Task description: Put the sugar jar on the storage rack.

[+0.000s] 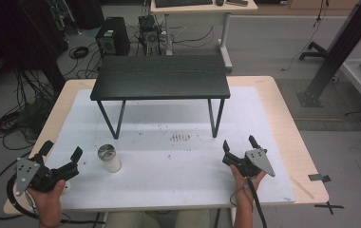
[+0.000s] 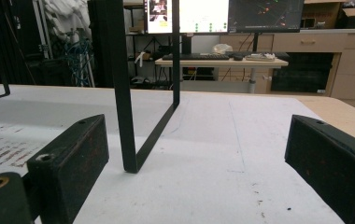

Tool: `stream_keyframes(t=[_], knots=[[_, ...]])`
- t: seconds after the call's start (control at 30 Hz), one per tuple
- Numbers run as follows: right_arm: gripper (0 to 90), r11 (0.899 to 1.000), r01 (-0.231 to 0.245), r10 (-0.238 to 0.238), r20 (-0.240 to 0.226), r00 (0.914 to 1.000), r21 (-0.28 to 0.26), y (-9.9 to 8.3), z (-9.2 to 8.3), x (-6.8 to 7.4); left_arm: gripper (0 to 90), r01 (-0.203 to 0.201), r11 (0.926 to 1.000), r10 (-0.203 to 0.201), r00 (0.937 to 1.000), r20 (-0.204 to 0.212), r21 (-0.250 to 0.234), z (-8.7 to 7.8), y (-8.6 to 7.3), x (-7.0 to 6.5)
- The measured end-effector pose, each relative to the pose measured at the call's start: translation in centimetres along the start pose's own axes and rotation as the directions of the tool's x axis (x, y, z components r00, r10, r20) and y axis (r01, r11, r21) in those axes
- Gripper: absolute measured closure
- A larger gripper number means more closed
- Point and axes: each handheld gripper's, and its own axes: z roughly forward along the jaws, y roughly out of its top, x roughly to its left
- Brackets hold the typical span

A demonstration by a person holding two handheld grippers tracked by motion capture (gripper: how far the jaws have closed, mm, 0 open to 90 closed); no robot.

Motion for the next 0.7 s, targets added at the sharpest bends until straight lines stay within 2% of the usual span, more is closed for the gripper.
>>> stream_keyframes(t=[0.2, 0.3, 0.4, 0.7], knots=[[6.6, 1.0, 0.0, 0.0, 0.0, 1.0, -0.002, 0.0, 0.0, 0.0, 0.2, -0.021, 0.9998, 0.021, 0.9998, 0.004, -0.002, -0.2, 0.3, -1.3], [6.7, 1.0, 0.001, -0.001, -0.001, 1.0, -0.001, 0.0, 0.0, 0.0, 0.2, -0.029, 0.9996, 0.029, 0.9993, 0.021, 0.0, 0.0, 0.3, -2.1], [6.7, 1.0, 0.001, -0.001, -0.001, 1.0, -0.002, 0.0, 0.0, 0.0, 0.2, -0.054, 0.9985, 0.054, 0.9977, 0.042, 0.007, 0.3, 0.0, -3.0], [6.7, 1.0, 0.002, -0.002, -0.002, 1.0, -0.005, 0.0, 0.0, 0.0, 0.2, -0.068, 0.9975, 0.065, 0.9938, 0.09, 0.022, 1.6, -0.9, -4.8]])
